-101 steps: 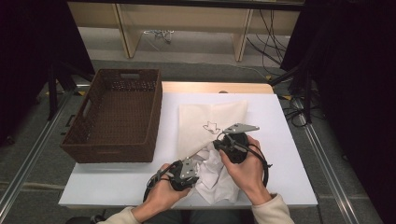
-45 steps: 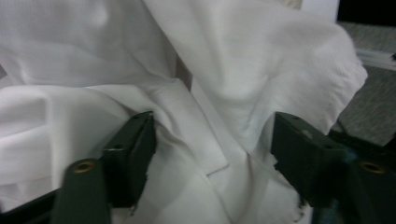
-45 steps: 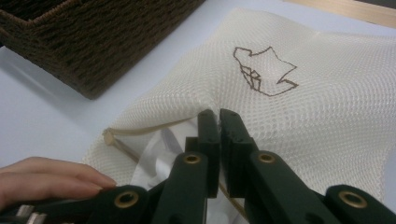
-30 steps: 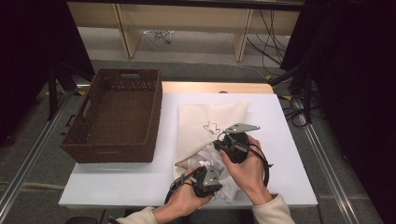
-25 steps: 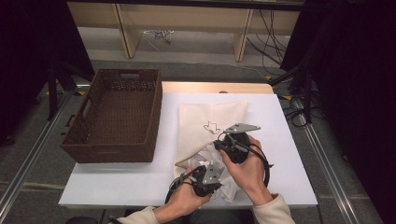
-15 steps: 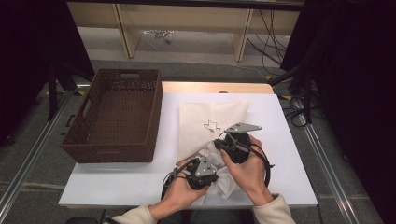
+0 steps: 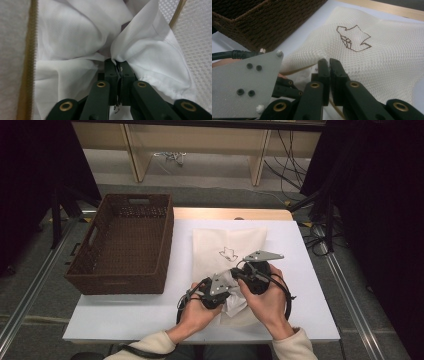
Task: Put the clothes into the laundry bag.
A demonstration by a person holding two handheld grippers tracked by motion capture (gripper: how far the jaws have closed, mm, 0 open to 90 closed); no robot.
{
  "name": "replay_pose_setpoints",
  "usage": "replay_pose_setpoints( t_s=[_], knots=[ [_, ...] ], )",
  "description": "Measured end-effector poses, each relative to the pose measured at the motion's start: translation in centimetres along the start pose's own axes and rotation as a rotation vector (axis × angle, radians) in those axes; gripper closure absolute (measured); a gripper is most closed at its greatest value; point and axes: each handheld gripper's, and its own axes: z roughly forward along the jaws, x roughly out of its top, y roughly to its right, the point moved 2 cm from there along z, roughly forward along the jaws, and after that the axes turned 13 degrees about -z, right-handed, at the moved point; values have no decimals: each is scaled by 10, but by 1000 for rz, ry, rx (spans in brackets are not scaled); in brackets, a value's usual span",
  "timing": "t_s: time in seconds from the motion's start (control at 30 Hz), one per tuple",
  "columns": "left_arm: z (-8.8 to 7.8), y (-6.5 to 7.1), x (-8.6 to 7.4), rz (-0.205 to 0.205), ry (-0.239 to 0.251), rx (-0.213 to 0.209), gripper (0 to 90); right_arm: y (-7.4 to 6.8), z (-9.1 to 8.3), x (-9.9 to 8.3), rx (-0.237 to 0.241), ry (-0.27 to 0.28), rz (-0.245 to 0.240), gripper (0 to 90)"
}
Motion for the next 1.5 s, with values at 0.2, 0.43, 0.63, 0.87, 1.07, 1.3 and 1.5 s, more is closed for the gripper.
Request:
replay_pose_setpoints(
  t_s=[0.2,0.43,0.63,0.87,1.07,1.3,1.5],
  knots=[
    [-14,2,-1,32,6,-16,727,-1,0,0,-3,-7,14,888],
    [-48,12,-13,50,18,-47,404,0,2,0,3,-4,-2,888],
    [-39,15,-32,109,-69,-28,342,-1,3,0,3,-5,-9,888],
    [-19,13,-35,165,-91,-2,486,-1,4,-1,11,-12,-19,887],
    [-9,11,-32,155,-85,-1,650,-4,4,0,16,-22,10,887],
    [-5,12,-30,134,-93,-6,785,-4,4,-1,19,-30,8,887],
    [-4,11,-28,101,-89,-22,877,-5,3,-1,16,-36,17,887]
  ],
)
